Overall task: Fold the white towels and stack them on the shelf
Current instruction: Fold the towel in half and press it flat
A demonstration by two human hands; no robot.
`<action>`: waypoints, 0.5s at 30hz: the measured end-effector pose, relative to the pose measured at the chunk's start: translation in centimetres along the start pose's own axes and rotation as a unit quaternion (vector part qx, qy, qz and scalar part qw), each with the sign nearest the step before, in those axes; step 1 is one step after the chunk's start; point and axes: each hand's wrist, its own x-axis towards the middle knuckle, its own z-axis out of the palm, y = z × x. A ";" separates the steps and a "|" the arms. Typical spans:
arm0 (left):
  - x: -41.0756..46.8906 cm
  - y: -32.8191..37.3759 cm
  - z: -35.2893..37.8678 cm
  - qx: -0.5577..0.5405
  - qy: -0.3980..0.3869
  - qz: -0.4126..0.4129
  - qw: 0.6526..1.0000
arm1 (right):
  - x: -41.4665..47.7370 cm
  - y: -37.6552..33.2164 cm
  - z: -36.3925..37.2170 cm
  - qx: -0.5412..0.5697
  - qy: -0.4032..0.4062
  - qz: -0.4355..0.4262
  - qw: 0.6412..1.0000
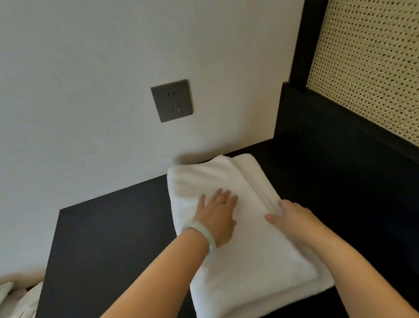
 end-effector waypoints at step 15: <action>-14.1 -1.0 4.8 0.029 -0.065 -0.241 0.968 | 2.8 -11.3 6.3 -0.121 -0.138 -0.369 0.911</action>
